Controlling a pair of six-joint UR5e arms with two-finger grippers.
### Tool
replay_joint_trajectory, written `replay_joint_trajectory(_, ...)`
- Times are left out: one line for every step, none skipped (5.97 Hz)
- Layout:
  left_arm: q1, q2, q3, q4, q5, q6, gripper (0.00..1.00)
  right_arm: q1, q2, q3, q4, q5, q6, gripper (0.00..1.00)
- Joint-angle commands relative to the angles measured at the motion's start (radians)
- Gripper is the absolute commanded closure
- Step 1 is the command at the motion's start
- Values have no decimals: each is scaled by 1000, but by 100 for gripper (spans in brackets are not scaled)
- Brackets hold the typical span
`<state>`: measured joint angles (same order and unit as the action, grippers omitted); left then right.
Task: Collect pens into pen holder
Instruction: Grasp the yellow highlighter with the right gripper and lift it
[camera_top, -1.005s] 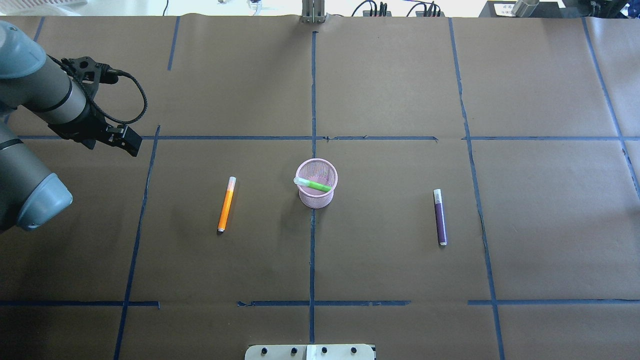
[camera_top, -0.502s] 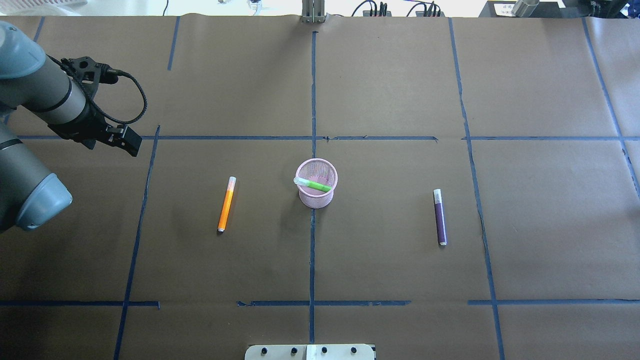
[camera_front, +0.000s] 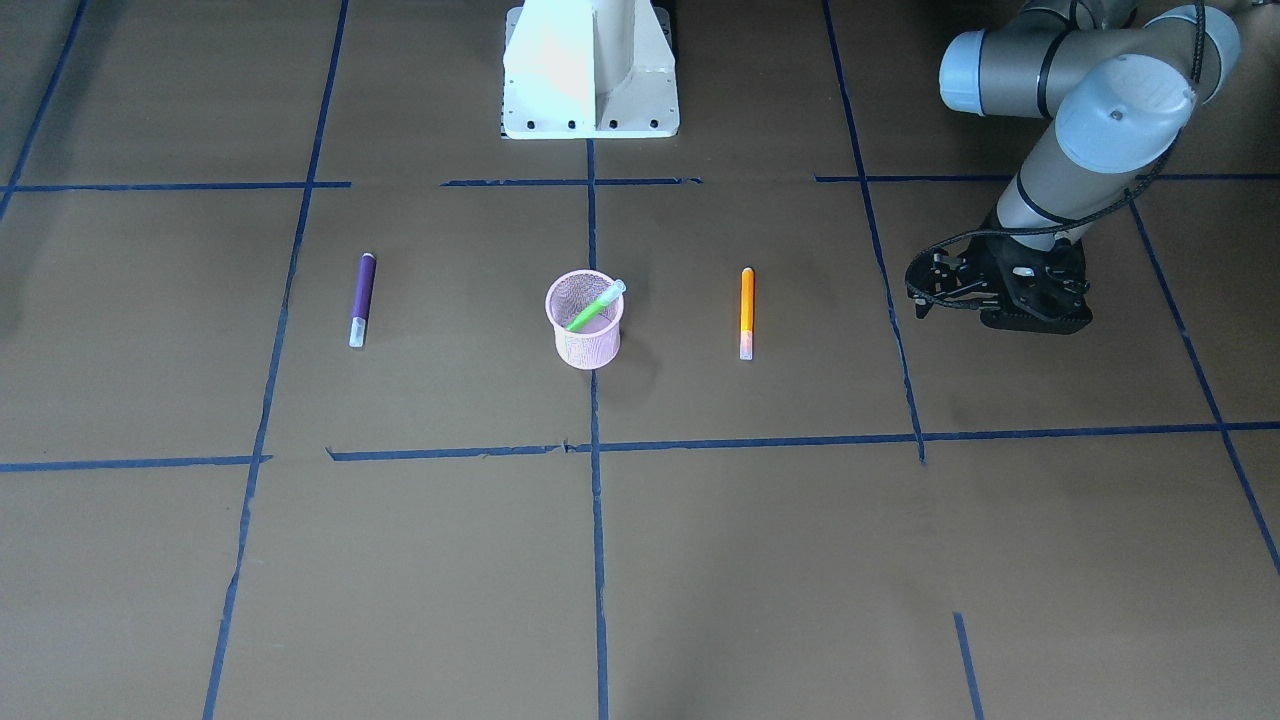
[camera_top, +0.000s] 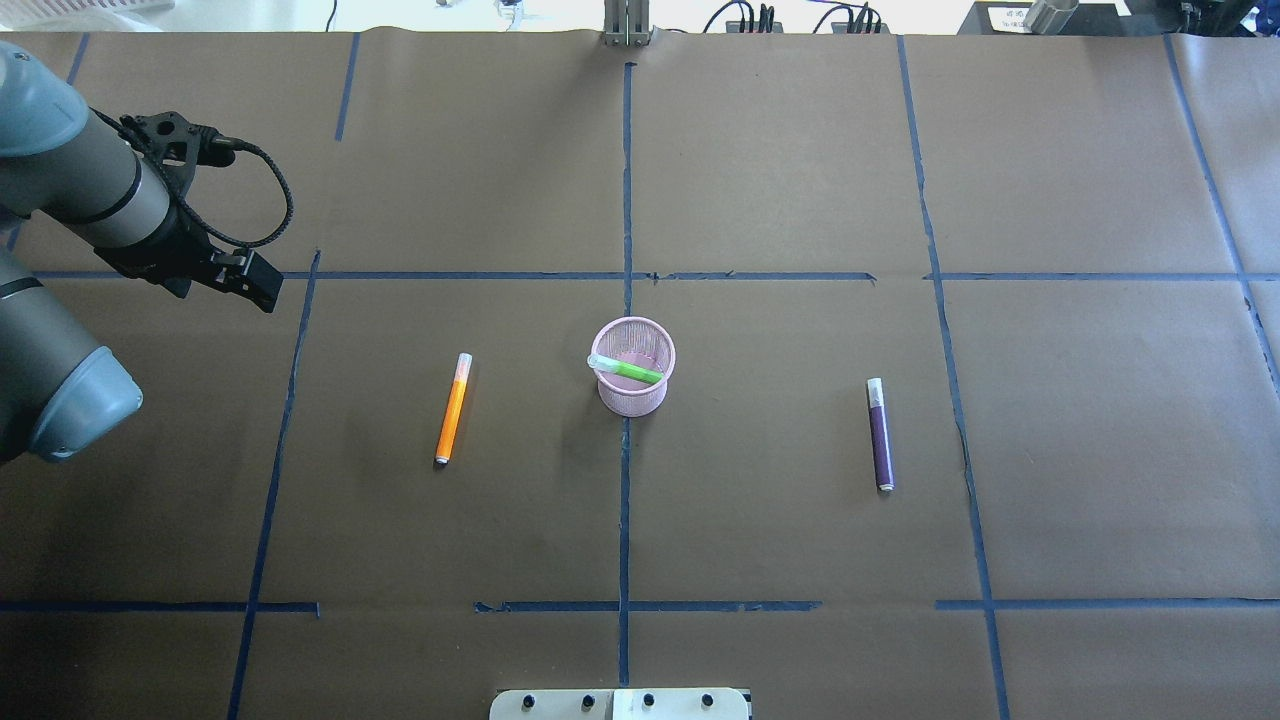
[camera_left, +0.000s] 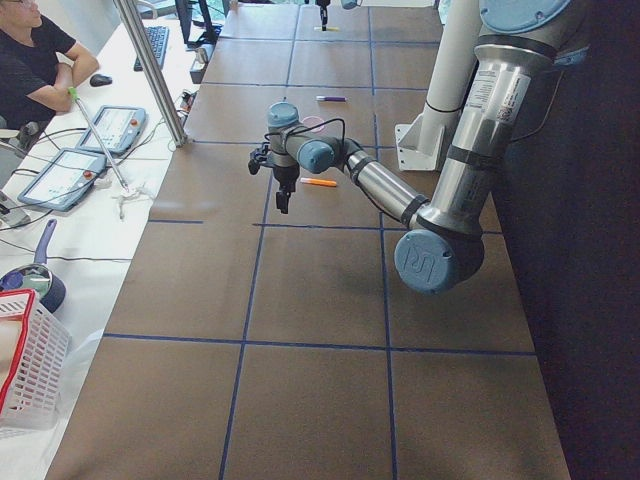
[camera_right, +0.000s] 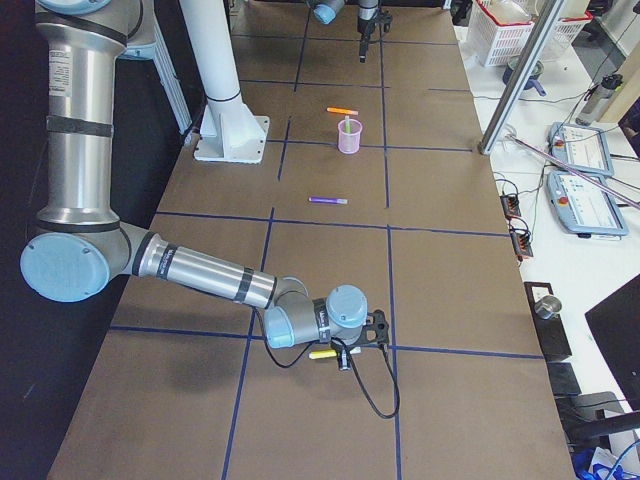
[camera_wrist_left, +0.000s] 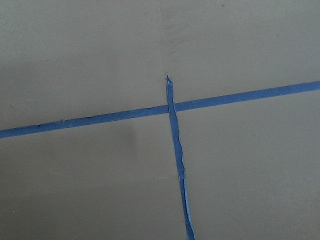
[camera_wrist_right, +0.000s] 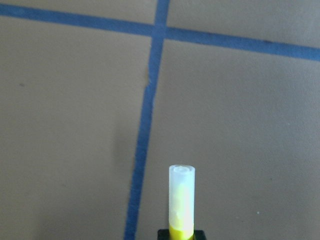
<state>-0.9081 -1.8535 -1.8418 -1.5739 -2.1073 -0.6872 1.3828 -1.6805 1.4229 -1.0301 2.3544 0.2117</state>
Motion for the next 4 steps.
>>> replay_joint_trajectory(1,16,3,-2,-5,0,1,-101,-10,155,129,-9,276,100)
replay_joint_trajectory(0,20,3,3,-13,0,1,-228,4,233,250,-73,566,100)
replay_joint_trajectory(1,22,7,5,-13,0,1,-329,5,340,254,-139,707,100)
replay_joint_trajectory(1,22,13,3,-14,0,1,-391,94,384,246,-153,833,100)
